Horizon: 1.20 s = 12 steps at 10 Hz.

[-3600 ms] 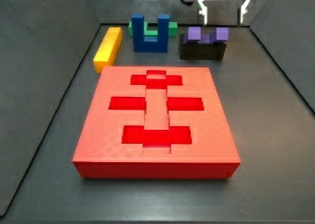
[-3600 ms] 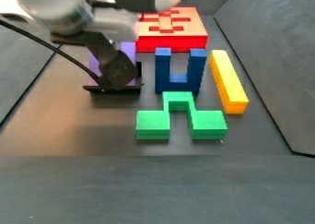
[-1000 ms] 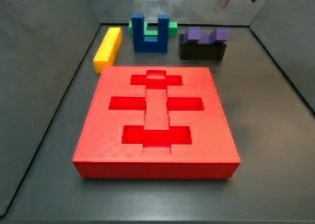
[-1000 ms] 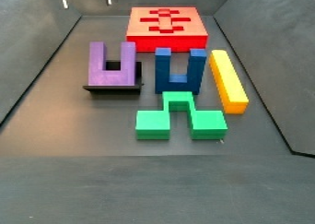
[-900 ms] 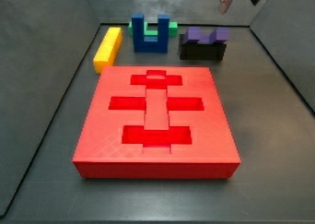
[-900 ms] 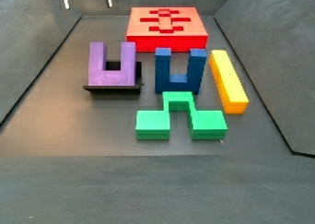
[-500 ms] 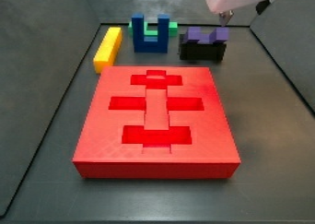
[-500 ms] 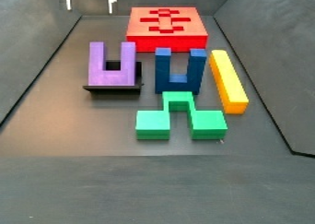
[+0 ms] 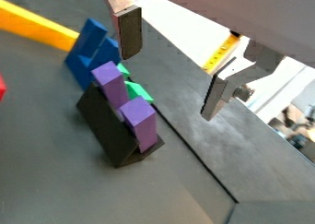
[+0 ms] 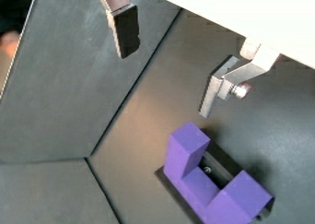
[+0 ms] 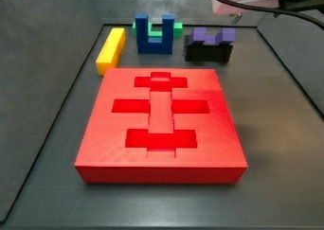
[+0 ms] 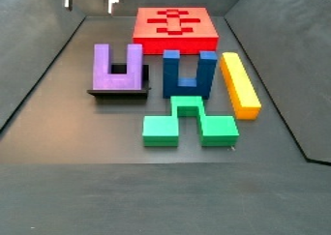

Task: Pick up the purple object. Move up. Place the purple object on the fixture. Regrasp the purple object. Move to above the board. Insert the purple object.
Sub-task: Regrasp the purple object.

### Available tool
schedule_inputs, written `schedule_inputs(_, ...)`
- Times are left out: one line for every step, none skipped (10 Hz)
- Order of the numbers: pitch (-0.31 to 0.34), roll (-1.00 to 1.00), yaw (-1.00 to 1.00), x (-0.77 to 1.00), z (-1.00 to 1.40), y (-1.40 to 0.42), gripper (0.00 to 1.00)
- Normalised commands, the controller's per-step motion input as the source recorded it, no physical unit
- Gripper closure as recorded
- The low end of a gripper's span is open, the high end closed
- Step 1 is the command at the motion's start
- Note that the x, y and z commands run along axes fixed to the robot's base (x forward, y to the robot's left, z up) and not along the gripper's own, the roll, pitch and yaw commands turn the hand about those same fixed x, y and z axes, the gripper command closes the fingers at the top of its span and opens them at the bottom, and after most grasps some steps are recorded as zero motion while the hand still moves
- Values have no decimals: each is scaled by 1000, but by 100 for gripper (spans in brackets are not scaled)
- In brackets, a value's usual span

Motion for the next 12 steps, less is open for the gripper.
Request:
schedule_inputs(111, 63, -149, 454, -89, 29, 0)
schedule_inputs(169, 203, 0, 506, -151, 194, 0)
schedule_inputs(149, 320, 0, 426, -217, 251, 0)
schedule_inputs(77, 380, 6, 297, -260, 280, 0)
schedule_inputs(11, 397, 97, 129, -300, 346, 0)
schedule_inputs(0, 329, 191, 0, -294, 329, 0)
schedule_inputs(0, 257, 143, -54, -251, 257, 0)
schedule_inputs(0, 231, 11, -280, -257, 203, 0)
schedule_inputs(0, 140, 0, -474, -220, 191, 0)
schedule_inputs(-3, 20, 0, -643, -103, 177, 0)
schedule_inputs(0, 0, 0, -463, -143, 111, 0)
schedule_inputs(-63, 11, 0, -129, -171, 0, 0)
